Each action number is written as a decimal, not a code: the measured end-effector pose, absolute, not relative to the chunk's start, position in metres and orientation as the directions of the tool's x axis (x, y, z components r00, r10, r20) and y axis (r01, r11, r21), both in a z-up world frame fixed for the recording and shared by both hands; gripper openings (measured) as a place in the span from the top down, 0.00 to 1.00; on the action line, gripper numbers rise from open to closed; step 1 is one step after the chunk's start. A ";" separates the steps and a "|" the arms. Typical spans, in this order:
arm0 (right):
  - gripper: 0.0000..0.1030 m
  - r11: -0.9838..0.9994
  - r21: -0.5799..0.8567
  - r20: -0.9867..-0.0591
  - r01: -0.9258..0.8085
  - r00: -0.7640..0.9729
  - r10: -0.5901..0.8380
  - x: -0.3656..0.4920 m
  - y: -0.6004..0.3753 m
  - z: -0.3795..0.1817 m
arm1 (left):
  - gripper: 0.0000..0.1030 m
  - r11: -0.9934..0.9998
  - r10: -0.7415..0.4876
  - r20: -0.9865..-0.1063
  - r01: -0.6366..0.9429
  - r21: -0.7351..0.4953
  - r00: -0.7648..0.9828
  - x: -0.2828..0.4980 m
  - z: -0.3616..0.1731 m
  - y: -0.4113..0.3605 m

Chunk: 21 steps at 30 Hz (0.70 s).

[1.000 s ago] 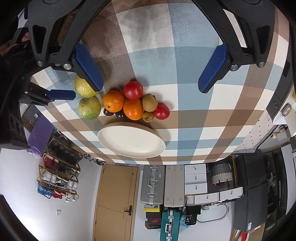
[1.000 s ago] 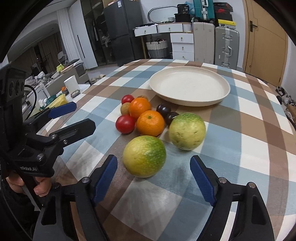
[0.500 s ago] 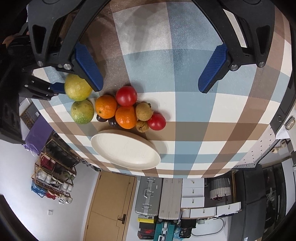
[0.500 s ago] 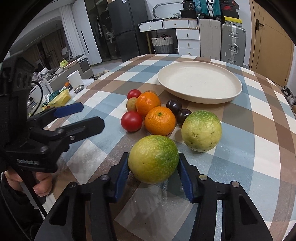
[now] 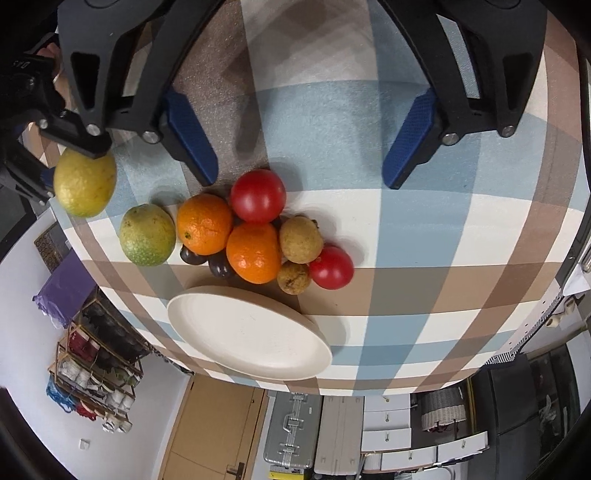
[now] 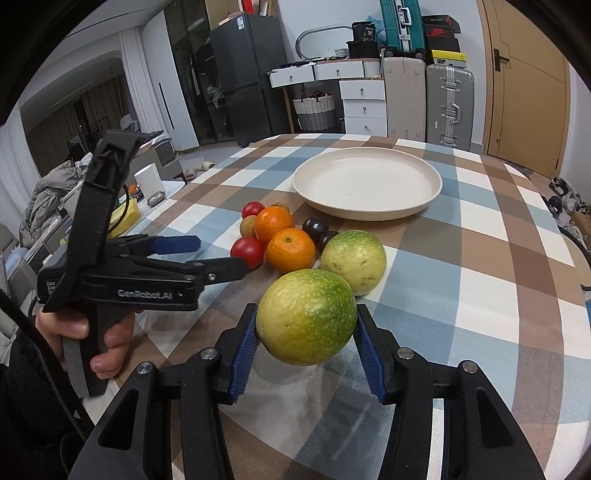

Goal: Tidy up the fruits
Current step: 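Grasp the red tomato with the left gripper and lift it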

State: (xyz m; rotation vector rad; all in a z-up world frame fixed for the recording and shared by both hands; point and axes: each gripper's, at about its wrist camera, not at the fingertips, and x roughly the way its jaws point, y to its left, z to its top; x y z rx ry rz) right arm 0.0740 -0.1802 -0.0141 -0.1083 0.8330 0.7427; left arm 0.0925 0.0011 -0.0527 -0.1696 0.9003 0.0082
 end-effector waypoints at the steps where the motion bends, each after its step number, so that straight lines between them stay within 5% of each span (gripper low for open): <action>1: 0.50 0.747 0.194 -0.700 -0.636 0.444 0.560 0.074 -0.183 -0.013 | 0.19 0.989 -0.057 -0.785 -0.076 -0.131 0.617 0.095 -0.054 -0.001; 7: 0.50 0.748 0.204 -0.683 -0.631 0.455 0.571 0.074 -0.194 -0.009 | 0.29 0.995 -0.045 -0.790 -0.046 -0.093 0.612 0.104 -0.056 -0.015; 16: 0.50 0.766 0.204 -0.686 -0.609 0.470 0.556 0.077 -0.201 -0.009 | 0.72 0.997 -0.063 -0.780 0.010 -0.073 0.622 0.101 -0.053 -0.026; 21: 0.50 0.773 0.203 -0.685 -0.601 0.477 0.551 0.078 -0.203 -0.010 | 0.72 0.994 -0.096 -0.769 0.022 -0.106 0.632 0.092 -0.052 -0.021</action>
